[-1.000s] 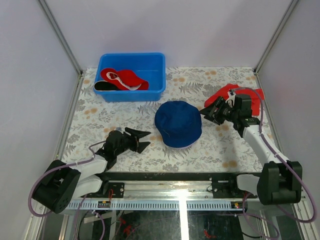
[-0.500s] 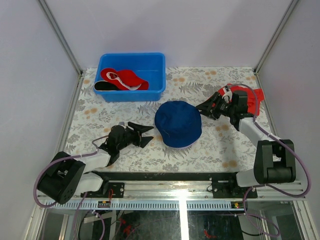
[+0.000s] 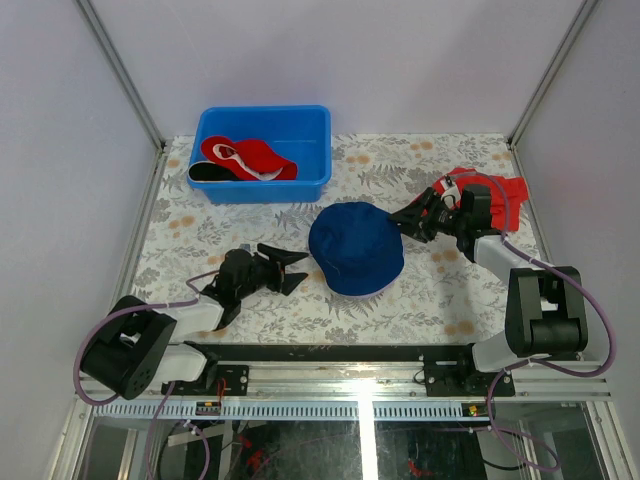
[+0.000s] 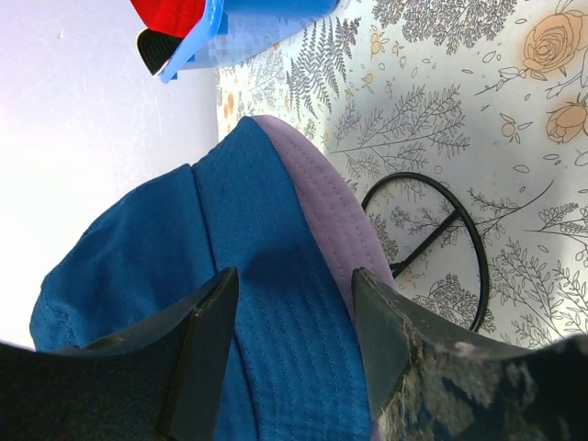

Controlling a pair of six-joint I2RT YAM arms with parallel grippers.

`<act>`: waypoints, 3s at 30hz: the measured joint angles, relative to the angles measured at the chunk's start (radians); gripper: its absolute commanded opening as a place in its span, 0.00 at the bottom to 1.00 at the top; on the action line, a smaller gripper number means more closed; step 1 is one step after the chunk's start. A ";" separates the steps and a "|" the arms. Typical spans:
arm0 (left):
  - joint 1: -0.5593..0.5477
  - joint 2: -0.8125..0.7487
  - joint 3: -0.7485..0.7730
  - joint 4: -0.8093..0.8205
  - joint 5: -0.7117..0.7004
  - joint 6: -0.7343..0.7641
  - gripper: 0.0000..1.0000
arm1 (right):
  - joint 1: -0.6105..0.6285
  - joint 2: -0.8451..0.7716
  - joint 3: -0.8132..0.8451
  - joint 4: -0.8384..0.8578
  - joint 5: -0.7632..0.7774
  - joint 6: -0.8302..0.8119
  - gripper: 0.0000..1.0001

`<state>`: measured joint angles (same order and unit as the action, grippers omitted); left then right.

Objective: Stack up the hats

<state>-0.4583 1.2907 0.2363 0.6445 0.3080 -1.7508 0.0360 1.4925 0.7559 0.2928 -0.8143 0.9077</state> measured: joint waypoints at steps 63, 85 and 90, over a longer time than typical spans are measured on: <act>-0.059 0.221 0.070 0.274 -0.101 -0.051 0.00 | -0.001 -0.039 -0.005 -0.241 0.127 -0.141 0.00; -0.064 0.370 0.036 0.505 -0.069 -0.023 0.01 | -0.001 -0.080 -0.032 -0.265 0.177 -0.193 0.06; -0.064 0.338 0.076 0.409 -0.061 0.028 0.33 | -0.001 -0.100 -0.030 -0.275 0.187 -0.204 0.20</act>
<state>-0.5220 1.6291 0.3119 1.0534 0.2470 -1.7226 0.0353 1.3922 0.7258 0.0177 -0.6277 0.7040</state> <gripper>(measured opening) 0.150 0.140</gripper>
